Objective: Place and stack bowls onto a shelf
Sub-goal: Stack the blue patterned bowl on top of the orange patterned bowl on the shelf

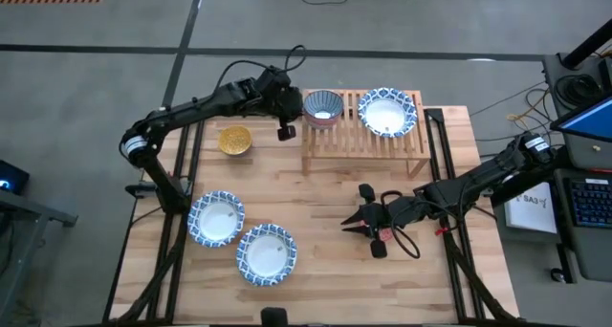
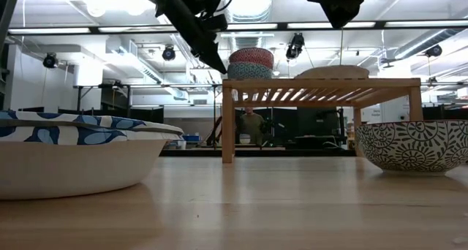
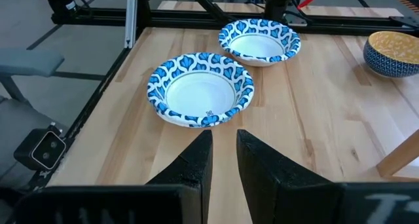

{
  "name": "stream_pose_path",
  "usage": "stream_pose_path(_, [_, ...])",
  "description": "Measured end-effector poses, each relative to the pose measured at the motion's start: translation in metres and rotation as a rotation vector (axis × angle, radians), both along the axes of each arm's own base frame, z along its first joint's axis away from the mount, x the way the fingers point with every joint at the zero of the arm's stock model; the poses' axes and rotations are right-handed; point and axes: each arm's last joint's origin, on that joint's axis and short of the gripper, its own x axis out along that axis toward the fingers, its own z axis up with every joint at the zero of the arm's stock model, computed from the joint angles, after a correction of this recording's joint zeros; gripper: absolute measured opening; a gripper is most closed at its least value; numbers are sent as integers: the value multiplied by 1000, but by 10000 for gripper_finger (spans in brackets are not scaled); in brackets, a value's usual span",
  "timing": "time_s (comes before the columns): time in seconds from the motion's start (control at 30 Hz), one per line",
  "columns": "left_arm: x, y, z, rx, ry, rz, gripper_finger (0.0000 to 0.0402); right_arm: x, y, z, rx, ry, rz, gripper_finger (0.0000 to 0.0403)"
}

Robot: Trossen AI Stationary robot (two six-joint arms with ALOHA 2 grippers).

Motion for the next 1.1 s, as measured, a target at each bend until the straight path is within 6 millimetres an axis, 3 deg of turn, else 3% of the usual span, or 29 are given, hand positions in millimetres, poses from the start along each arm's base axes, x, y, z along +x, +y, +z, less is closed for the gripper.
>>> stream_pose_path(1.1, [7, -13, -2, -113, -50, 27, 31, 0, 0, 0, 2, -2, 0, 59])
